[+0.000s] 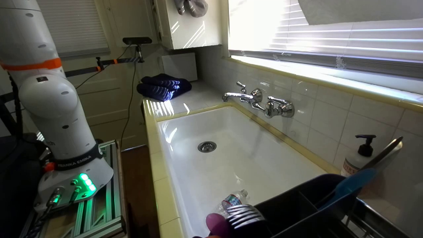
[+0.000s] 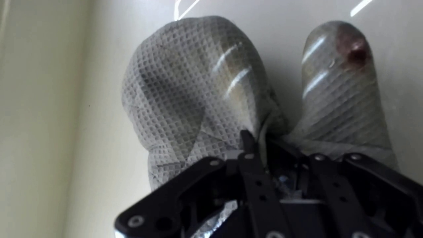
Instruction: Put the grey oven mitts on the counter.
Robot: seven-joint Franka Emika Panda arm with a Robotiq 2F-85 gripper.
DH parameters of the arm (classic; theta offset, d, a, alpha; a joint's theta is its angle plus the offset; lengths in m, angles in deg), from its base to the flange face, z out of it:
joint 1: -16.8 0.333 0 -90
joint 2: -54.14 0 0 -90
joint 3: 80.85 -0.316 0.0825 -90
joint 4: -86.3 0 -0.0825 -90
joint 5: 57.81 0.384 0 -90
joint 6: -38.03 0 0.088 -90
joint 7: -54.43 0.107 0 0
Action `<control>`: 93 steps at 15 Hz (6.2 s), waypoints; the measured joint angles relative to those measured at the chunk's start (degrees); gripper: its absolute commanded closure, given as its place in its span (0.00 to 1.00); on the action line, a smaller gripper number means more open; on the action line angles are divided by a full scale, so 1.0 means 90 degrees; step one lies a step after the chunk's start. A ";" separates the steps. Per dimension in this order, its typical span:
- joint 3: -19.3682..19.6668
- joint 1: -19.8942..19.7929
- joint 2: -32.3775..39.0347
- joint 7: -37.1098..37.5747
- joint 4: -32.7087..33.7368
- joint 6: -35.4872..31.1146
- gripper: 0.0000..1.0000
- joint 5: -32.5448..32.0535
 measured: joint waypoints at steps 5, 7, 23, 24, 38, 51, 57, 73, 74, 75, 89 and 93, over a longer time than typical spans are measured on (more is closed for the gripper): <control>0.0050 -0.0001 -0.0161 -0.0014 -0.0140 -0.0002 0.97 0.0001; 0.0086 -0.0005 -0.0221 -0.0014 -0.0195 -0.0002 0.97 0.0001; 0.0096 -0.0227 -0.0505 -0.0003 -0.0646 -0.0015 0.39 -0.0012; 0.0086 -0.0227 -0.0490 0.0001 -0.0671 -0.0015 0.32 -0.0016; 0.0039 -0.0217 -0.0393 -0.0082 -0.0236 0.0646 0.00 0.0407; 0.0077 -0.0360 0.0253 -0.1417 0.0434 0.1755 0.28 0.1953; 0.0049 -0.0402 0.0307 -0.1445 0.0478 0.1935 0.69 0.1963; 0.0050 -0.0498 0.0208 -0.1447 0.0487 0.1939 0.97 0.1982; 0.0050 -0.0498 0.0182 -0.1447 0.0487 0.1933 0.97 0.1982; 0.0050 -0.0498 0.0154 -0.1448 0.0487 0.1923 0.97 0.1982; 0.0051 -0.0497 -0.0189 -0.1503 0.0251 0.1499 0.97 0.1978; 0.0054 -0.0497 -0.0369 -0.1542 0.0001 0.1231 0.97 0.1978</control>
